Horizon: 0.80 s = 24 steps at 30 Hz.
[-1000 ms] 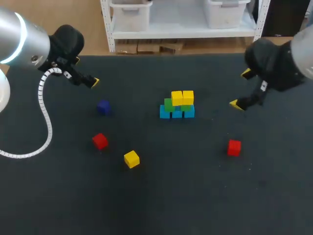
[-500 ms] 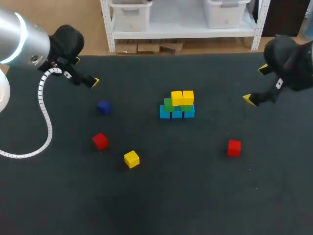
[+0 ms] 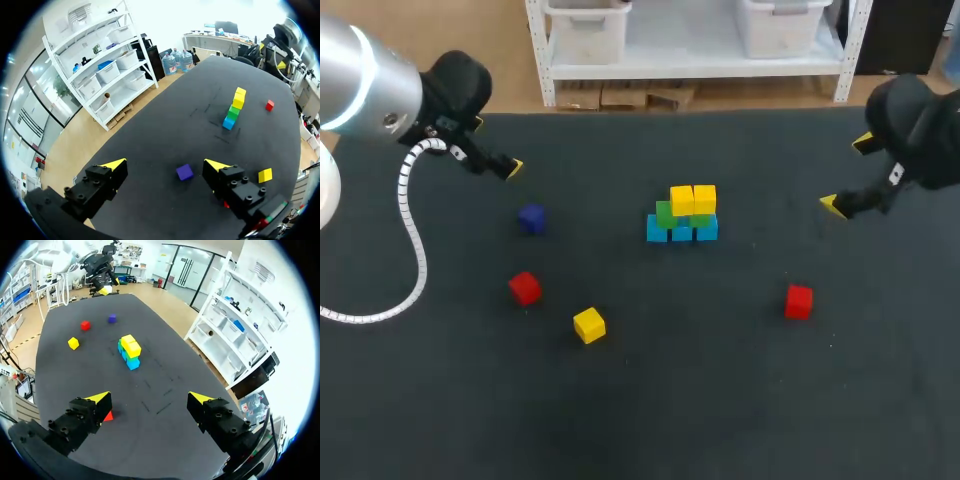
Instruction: Place the blue cubes, place green cubes on the blue cubes, place the yellow cubes on the green cubes, then place the red cubes on the yellow cubes, and place purple cube on the red cubes.
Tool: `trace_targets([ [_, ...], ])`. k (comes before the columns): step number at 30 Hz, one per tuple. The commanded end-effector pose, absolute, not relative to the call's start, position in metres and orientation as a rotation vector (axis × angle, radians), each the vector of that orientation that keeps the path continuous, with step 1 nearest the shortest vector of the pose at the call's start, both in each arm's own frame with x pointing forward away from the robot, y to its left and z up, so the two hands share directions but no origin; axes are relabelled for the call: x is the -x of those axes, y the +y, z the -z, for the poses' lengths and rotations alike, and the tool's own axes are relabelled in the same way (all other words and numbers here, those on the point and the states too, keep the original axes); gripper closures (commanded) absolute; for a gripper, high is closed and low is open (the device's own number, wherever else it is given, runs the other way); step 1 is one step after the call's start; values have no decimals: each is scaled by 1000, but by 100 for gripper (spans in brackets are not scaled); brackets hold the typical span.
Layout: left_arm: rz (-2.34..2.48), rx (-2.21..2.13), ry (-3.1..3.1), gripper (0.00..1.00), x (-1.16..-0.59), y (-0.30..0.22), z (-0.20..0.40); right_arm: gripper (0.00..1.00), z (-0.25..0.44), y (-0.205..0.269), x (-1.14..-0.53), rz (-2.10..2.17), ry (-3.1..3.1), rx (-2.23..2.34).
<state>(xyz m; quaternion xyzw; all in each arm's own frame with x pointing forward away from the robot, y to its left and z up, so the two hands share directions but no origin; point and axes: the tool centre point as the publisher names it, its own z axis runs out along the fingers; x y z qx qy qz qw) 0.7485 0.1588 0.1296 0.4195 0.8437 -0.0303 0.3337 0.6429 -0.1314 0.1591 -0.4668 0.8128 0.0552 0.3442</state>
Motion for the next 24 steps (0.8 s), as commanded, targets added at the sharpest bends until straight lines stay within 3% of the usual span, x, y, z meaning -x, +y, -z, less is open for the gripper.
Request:
trace_targets([
  [1, 90, -1103, 2196, 0, -749, 161, -129, 0, -156, -130, -641, 40, 2072, 1105],
  [14, -285, -1410, 2224, 0, -732, 161, -159, 0, -156, -130, -641, 40, 2072, 1105],
  [24, -168, -1458, 2337, 0, -698, 134, -137, 0, -156, -130, -641, 40, 2072, 1105],
])
